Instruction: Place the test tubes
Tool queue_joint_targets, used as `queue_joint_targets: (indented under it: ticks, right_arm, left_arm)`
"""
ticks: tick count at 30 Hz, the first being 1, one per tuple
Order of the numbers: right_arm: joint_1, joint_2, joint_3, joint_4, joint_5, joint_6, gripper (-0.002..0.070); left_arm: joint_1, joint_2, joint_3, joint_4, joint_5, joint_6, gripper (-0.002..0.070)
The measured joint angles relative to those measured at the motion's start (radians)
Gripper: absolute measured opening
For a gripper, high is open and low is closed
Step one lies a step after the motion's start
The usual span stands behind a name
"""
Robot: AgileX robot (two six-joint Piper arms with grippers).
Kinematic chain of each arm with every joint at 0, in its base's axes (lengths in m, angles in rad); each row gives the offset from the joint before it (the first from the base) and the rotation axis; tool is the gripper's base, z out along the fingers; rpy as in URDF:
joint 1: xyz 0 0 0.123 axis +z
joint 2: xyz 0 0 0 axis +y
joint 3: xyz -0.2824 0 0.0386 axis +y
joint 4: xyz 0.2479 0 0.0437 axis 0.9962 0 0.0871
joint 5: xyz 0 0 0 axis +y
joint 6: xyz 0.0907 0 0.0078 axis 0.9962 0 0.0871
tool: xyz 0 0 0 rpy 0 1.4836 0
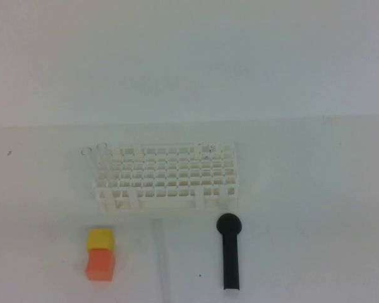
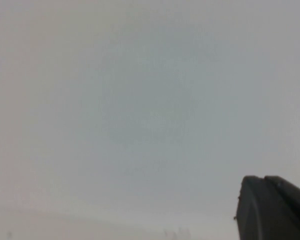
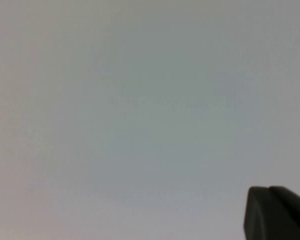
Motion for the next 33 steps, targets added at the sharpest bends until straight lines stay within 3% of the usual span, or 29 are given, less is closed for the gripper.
queue_joint_targets:
  ticks: [5,8,15,19,22,26,29,33]
  right_arm:
    - [0.000,0.119,-0.134,-0.017,0.162,-0.001,-0.0001]
    - [0.000,0.217,-0.213,0.009,0.285,0.032,-0.0001]
    - [0.000,0.394,-0.300,0.082,0.540,0.092,-0.0001]
    - [0.000,0.406,-0.300,0.119,0.572,0.092,-0.0001]
    - [0.000,0.406,-0.302,0.150,0.580,0.096,-0.0001]
    - [0.000,0.406,-0.306,0.183,0.610,0.099,-0.0001]
    - [0.000,0.406,-0.306,0.185,0.634,0.088,-0.0001]
    - [0.000,0.406,-0.306,0.185,0.652,0.057,-0.0001]
  left_arm:
    - [0.000,0.235,-0.230,0.000,0.423,-0.016,-0.0001]
    - [0.000,0.358,-0.322,0.000,0.581,-0.018,-0.0001]
    - [0.000,0.536,-0.295,0.043,0.606,-0.006,-0.0001]
    - [0.000,0.648,-0.293,-0.054,0.627,-0.034,0.0003]
    - [0.000,0.735,-0.293,-0.160,0.682,0.025,0.0067]
    - [-0.037,0.846,-0.293,-0.327,0.703,0.141,0.0261]
    - [-0.135,0.906,-0.293,-0.493,0.674,0.281,0.0348]
    - [-0.290,0.984,-0.293,-0.675,0.572,0.431,0.0354]
